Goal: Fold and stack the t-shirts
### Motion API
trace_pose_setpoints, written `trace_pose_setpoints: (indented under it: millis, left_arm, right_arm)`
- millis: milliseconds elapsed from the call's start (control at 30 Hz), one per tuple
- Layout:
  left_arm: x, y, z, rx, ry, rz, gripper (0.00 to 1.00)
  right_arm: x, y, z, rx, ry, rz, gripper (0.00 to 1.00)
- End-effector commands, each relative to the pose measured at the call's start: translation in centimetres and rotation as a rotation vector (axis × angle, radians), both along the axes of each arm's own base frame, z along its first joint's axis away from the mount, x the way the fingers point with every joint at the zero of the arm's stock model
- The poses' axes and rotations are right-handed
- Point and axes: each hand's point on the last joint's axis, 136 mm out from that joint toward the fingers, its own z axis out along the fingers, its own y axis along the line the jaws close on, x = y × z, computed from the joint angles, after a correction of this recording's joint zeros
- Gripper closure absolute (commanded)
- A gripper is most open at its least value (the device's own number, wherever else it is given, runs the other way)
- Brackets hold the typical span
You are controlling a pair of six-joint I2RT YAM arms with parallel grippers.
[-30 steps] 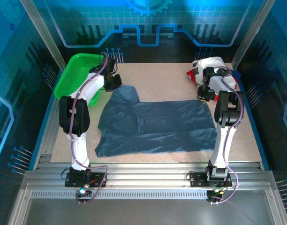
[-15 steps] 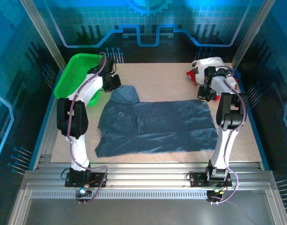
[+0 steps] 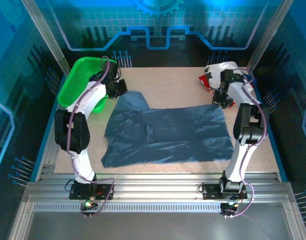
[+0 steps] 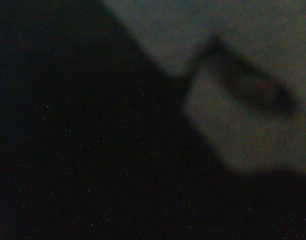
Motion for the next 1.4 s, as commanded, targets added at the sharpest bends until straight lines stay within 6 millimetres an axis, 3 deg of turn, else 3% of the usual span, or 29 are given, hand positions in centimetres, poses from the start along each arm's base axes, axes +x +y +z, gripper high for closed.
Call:
trace_pose_setpoints:
  millis: [0,267,467,633,767,1233,1367]
  left_arm:
    - [-1.4,0.0,2.6,-0.030,-0.066,-0.024,1.00]
    - [-5.6,0.3,4.1,-0.073,-0.108,-0.010,1.00]
    - [-7.7,0.8,3.6,-0.079,-0.114,-0.010,1.00]
    - [-7.0,0.3,3.0,-0.082,-0.101,-0.038,1.00]
    - [-6.2,-0.1,3.8,-0.102,-0.115,-0.048,1.00]
    - [-6.6,0.0,2.7,-0.097,-0.087,-0.052,1.00]
    - [-6.9,0.1,2.5,-0.095,-0.082,-0.050,1.00]
  right_arm:
    - [-0.5,0.0,2.4,0.014,-0.057,-0.023,0.95]
    - [-2.3,0.1,4.0,0.016,-0.099,-0.030,0.95]
    - [-2.8,0.0,3.3,0.025,-0.083,-0.020,0.95]
    - [-1.0,-0.3,2.4,0.044,-0.073,-0.018,0.95]
    - [0.2,0.0,2.6,0.067,-0.072,-0.002,0.94]
    - [0.3,-1.1,-2.0,0.150,0.033,-0.006,0.88]
    - [-0.4,-0.3,-2.0,0.186,0.029,-0.008,0.69]
